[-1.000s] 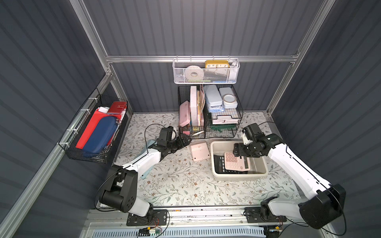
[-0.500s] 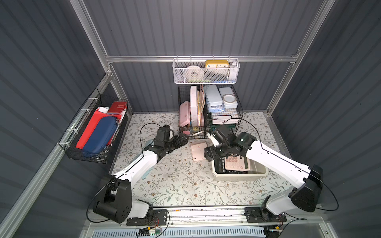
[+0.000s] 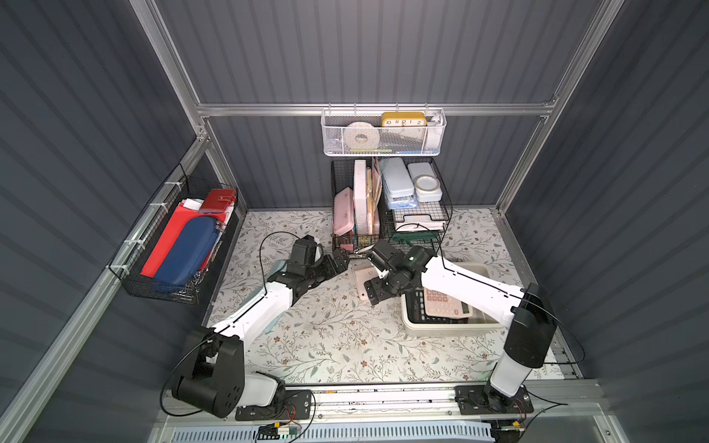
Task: Put the calculator in the storage box
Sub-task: Adjust the storage box at the center of the board, then pick up the calculator at the center of the board.
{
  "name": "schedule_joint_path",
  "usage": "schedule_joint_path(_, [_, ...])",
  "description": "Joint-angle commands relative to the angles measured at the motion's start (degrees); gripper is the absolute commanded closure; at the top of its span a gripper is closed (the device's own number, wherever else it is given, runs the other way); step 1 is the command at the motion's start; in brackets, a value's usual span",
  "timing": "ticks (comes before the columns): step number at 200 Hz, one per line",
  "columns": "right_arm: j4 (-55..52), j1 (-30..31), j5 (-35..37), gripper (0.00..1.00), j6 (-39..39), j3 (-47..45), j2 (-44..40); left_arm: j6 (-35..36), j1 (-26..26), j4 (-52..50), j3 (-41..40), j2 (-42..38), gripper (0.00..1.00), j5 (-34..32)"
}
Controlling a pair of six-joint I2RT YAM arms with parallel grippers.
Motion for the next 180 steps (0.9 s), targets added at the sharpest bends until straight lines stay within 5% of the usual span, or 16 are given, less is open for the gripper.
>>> schedule_joint_path(1, [-5.29,-3.83,6.40,0.10,0.54,-3.11,-2.57,-0.28,0.49,-0.02,-1.02,-0.51,0.01,-0.12])
schedule_joint_path(50, [7.15,-5.31,-5.98,0.10,-0.82,-4.83,-5.65,-1.03,0.50,3.75,-1.90,2.23,0.01,2.44])
schedule_joint_path(100, [7.75,-8.02,-3.64,0.12,0.70,6.58,6.81,-2.65,0.82,10.99,-4.18,7.30,0.01,7.26])
schedule_joint_path(180, [12.56,-10.79,-6.81,0.14,2.99,12.26,19.96,-5.94,4.62,24.67,-10.61,12.72,0.01,15.45])
